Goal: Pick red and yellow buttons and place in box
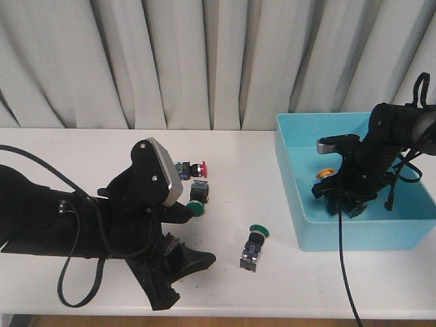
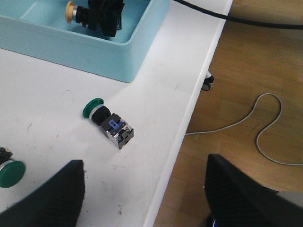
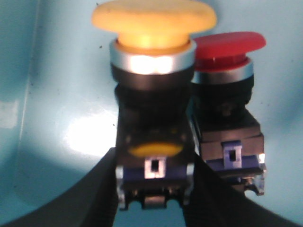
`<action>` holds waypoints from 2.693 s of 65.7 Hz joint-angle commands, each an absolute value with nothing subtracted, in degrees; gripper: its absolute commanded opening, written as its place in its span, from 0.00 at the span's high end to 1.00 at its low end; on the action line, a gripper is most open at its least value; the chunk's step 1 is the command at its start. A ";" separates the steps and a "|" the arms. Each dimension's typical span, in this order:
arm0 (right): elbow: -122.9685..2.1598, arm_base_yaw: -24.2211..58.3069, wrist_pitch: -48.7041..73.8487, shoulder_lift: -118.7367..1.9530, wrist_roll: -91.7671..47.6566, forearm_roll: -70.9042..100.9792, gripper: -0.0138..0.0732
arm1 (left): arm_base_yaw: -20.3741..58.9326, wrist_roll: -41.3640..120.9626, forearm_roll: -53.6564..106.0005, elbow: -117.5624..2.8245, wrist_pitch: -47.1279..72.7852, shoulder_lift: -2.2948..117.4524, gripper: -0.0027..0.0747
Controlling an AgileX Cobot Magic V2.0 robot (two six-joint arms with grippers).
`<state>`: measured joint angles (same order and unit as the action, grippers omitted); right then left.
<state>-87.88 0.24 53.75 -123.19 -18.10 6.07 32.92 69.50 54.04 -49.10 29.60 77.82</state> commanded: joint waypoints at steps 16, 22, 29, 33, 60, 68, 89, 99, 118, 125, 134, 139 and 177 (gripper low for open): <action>-92.44 0.22 55.67 -118.86 -17.05 6.51 0.39 | 33.08 68.95 55.75 -50.92 28.89 75.97 0.30; -93.88 0.22 58.00 -116.79 -16.13 6.59 0.40 | 33.08 68.95 55.75 -50.92 28.89 75.97 0.30; -93.97 0.22 60.28 -111.83 -15.07 6.59 0.41 | 33.08 68.95 55.75 -50.92 28.89 75.97 0.30; -93.30 0.22 60.46 -108.96 -14.27 6.59 0.43 | 33.08 68.95 55.75 -50.92 28.89 75.97 0.30; -64.97 0.29 45.76 -74.53 -14.80 7.18 0.49 | 33.08 69.00 55.75 -50.92 27.86 75.97 0.30; -56.22 0.29 42.69 -64.87 -14.72 6.27 0.49 | 33.08 69.00 55.75 -50.92 27.72 75.97 0.30; -39.97 0.24 41.57 -45.28 -14.72 6.03 0.49 | 33.08 69.00 55.75 -50.92 27.72 75.97 0.30; -36.44 0.24 39.99 -42.01 -14.72 6.08 0.50 | 33.08 69.00 55.75 -50.92 27.72 75.97 0.30; -35.38 0.24 39.95 -41.60 -14.72 6.51 0.68 | 33.08 69.00 55.75 -50.92 25.93 75.97 0.57; -35.38 0.24 39.95 -41.60 -14.72 6.51 0.78 | 33.08 69.00 55.75 -50.92 25.79 75.97 0.74; -35.38 0.24 39.95 -41.60 -14.72 6.51 0.85 | 33.08 69.00 55.75 -50.92 25.79 75.97 0.94; -35.38 0.24 40.54 -41.60 -14.72 6.51 0.85 | 33.08 69.00 55.75 -50.92 25.79 75.97 0.98; -35.38 0.24 43.22 -41.60 -14.72 6.51 0.85 | 33.08 69.00 55.75 -50.92 25.85 75.97 0.98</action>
